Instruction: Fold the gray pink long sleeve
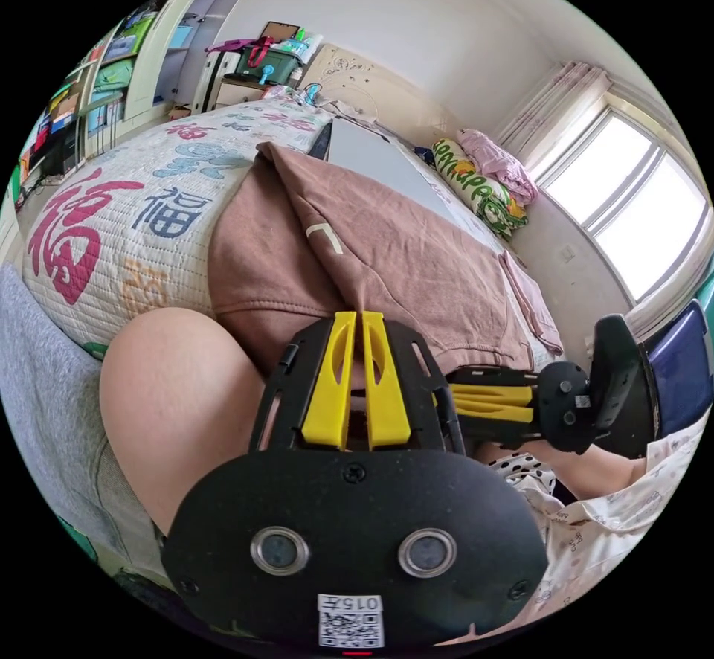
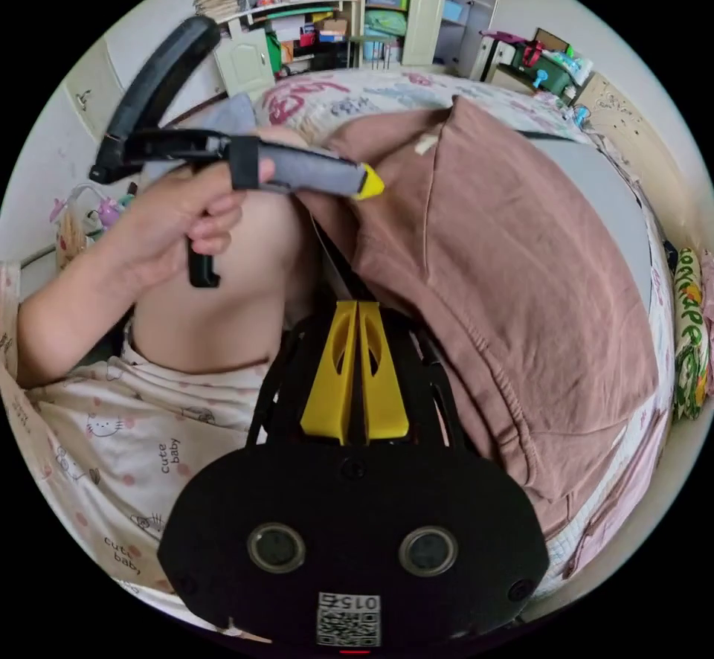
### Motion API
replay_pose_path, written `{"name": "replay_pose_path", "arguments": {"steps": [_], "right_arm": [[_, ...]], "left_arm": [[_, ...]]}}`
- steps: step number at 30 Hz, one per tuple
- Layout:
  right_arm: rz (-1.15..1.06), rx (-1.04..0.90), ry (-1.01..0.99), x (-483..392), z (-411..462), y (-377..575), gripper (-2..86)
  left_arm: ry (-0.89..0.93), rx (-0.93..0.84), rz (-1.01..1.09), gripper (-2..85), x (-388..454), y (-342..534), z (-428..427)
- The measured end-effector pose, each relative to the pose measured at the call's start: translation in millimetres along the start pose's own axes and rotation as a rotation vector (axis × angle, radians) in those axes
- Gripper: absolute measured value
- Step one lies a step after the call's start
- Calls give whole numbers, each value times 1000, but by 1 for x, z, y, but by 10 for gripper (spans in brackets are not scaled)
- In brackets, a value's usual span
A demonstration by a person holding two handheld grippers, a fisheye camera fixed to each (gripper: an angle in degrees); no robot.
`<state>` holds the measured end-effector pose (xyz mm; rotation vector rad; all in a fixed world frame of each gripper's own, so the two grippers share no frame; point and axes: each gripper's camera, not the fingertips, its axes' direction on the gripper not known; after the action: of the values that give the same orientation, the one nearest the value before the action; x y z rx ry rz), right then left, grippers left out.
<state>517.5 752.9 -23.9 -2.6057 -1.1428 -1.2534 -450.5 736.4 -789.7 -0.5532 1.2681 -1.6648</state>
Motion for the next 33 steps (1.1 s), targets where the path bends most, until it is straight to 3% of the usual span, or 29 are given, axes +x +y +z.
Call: {"name": "replay_pose_path", "arguments": {"steps": [9, 12, 16, 21, 26, 33], "right_arm": [[127, 198, -13, 85, -107, -12, -9], [231, 319, 3, 145, -175, 3, -6], [572, 459, 46, 258, -269, 57, 22], [985, 574, 71, 376, -343, 133, 83], [1197, 573, 68, 461, -384, 151, 121], [1224, 577, -27, 526, -416, 127, 129]], "left_arm": [[15, 1, -14, -3, 33, -34, 4], [28, 92, 18, -4, 55, -35, -18], [-59, 190, 37, -6, 89, -51, -54], [-56, 202, 245, 13, 175, -133, -49], [106, 52, 530, 72, 330, -262, 62], [87, -103, 836, 95, 554, -374, 271]]}}
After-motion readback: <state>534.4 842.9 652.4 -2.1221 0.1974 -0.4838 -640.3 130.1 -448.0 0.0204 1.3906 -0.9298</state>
